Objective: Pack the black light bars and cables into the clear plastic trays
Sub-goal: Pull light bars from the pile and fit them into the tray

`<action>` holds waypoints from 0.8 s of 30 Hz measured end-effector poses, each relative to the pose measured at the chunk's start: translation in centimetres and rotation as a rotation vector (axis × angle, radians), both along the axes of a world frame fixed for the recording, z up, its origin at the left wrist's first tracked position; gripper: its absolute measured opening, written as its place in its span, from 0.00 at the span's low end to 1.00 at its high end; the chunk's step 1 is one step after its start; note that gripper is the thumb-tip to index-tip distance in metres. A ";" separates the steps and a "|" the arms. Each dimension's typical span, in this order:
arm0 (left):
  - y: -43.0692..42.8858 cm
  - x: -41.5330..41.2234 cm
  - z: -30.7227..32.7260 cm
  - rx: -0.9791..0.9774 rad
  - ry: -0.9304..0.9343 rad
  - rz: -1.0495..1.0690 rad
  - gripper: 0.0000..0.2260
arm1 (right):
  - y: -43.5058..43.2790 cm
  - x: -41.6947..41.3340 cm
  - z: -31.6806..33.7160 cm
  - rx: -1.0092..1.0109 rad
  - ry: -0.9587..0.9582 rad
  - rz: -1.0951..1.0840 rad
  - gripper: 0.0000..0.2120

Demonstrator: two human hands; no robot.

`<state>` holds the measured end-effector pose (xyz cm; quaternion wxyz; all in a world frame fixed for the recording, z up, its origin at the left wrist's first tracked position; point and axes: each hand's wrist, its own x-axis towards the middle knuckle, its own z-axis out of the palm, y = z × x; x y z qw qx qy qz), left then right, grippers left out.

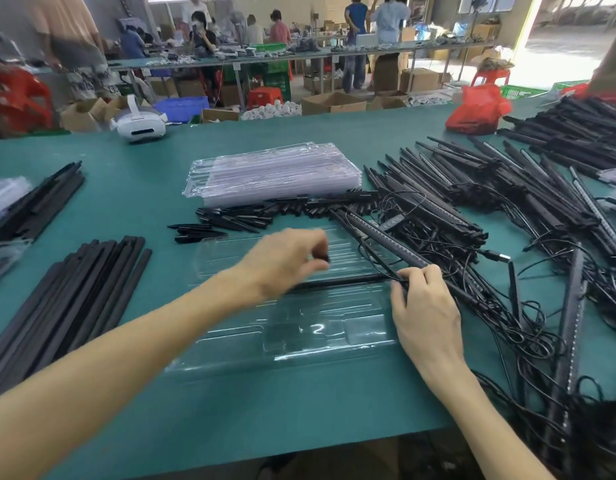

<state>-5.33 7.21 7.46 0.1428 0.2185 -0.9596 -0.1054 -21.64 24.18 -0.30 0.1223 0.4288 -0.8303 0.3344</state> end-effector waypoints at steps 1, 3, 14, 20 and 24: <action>1.8 -0.6 -0.2 0.047 -0.040 -0.058 0.06 | 0.0 0.0 0.0 0.002 -0.002 -0.001 0.09; 4.2 -1.6 -0.9 0.061 -0.104 -0.129 0.06 | 0.1 0.1 0.1 0.005 -0.008 -0.003 0.10; 6.5 -2.8 -3.9 0.026 0.013 -0.037 0.12 | 0.4 0.1 0.4 0.033 -0.024 0.028 0.11; 5.5 -0.8 -4.7 0.179 0.117 -0.019 0.09 | 0.6 -0.4 0.7 -0.111 -0.171 0.045 0.11; 4.3 1.9 -4.8 0.214 0.225 0.080 0.03 | 1.0 -0.5 1.2 -0.377 -0.211 0.013 0.08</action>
